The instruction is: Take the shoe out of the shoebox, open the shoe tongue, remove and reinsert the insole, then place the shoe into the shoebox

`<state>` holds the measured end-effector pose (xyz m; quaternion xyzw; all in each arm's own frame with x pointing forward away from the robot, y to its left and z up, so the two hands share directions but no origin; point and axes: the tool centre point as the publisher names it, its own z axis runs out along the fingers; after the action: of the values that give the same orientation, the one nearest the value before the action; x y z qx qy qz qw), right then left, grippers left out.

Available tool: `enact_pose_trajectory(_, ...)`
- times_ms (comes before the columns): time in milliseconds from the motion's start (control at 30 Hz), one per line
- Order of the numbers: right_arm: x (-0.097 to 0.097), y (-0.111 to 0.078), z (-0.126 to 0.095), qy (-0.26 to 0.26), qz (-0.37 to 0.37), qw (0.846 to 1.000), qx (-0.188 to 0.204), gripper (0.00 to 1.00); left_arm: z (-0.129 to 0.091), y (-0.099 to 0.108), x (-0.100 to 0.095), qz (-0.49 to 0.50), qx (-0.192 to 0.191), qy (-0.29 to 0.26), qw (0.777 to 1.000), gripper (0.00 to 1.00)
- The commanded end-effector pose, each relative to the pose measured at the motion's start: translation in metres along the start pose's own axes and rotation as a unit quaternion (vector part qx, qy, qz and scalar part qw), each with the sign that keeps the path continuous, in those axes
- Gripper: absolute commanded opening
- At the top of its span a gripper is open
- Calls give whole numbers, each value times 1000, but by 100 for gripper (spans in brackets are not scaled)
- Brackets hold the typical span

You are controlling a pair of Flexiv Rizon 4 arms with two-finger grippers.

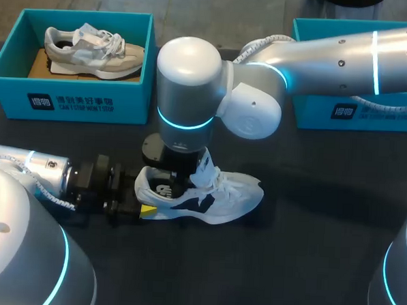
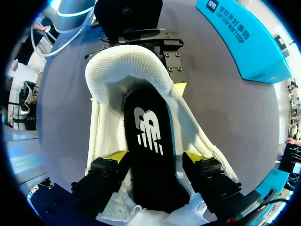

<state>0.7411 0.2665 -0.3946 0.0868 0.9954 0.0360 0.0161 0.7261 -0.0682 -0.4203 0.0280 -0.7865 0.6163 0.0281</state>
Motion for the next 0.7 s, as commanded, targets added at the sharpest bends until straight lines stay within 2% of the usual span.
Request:
enact_pose_trajectory(33, -2, 2, 17, 18, -2, 1000, 0, 69, 2, 4, -1, 0, 0, -1, 1000, 0)
enact_pose_trajectory(300, 6, 1, 28, 41, -1, 999, 4, 67, 2, 4, -1, 0, 0, -1, 1000, 0)
enact_pose_trajectory(367, 8, 0, 30, 47, 1, 999, 4, 62, 2, 4, -1, 0, 0, -1, 1000, 0)
enact_pose_trajectory(500, 11, 1, 31, 57, 1, 998, 9, 36, 2, 4, -1, 0, 0, -1, 1000, 0)
enact_pose_trajectory(700, 14, -3, 35, 69, 1, 998, 12, 25, 2, 4, -1, 0, 0, -1, 1000, 0)
